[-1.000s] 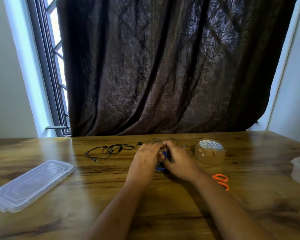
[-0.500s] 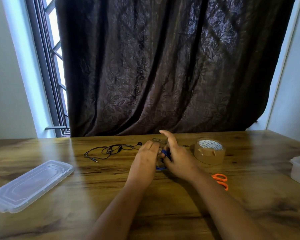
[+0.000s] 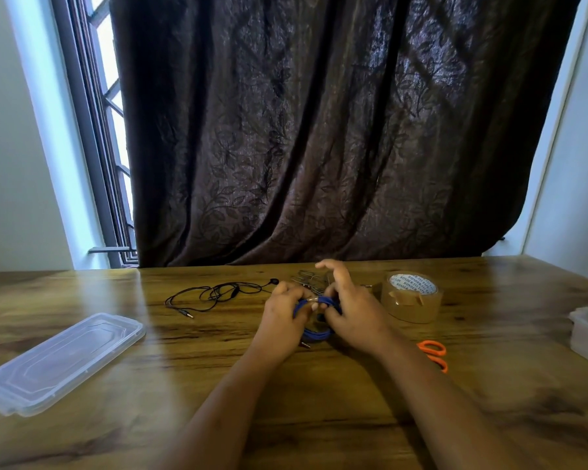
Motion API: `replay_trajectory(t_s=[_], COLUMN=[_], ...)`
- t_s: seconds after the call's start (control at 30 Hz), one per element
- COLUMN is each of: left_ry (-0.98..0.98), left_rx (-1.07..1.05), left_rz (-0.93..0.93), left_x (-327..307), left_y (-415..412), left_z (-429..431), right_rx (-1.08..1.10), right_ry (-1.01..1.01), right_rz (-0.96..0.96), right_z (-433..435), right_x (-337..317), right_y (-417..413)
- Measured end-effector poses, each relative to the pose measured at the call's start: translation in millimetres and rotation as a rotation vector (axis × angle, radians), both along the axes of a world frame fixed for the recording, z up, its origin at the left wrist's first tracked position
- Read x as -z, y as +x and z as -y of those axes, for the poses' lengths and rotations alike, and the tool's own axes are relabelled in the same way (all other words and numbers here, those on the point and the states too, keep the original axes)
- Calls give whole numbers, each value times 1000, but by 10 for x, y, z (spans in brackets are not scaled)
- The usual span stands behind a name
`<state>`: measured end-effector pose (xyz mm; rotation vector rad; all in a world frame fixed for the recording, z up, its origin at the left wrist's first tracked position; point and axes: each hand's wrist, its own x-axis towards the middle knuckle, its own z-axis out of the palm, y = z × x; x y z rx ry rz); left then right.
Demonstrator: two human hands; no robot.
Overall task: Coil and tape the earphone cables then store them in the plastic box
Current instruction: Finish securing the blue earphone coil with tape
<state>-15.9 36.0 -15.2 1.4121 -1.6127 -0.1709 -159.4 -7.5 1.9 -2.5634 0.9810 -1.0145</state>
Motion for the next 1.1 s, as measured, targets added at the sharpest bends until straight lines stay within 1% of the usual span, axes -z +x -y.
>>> replay_trajectory(t_s=[0.13,0.27,0.5,0.7,0.87,0.97,1.1], left_ry=[9,-25,-116,-166,-161,-164,-166], left_rx=[-48,-72,-143,-178,-190,-192,-184], left_rz=[-60,-21,52,104,120,80,28], left_x=[-17,-12,-25,-41,-46,-73,-93], left_y=[35,48,6,-33,-70,-96,-111], left_z=[6,4,-25,-70,-87,-114,-144], right_rx=[-54,-41,11,-33,-67,-91,-130], right_ry=[17,12,22,106,149,179,292], right_rz=[9,-13,37,128,182,202,247], right_z=[-34,-32,19,-12,-27,-44,-73], right_x=[-33,-31,-15,-31,-56,-65,-71], right_y=[-9,-2,29,49,49,52,71])
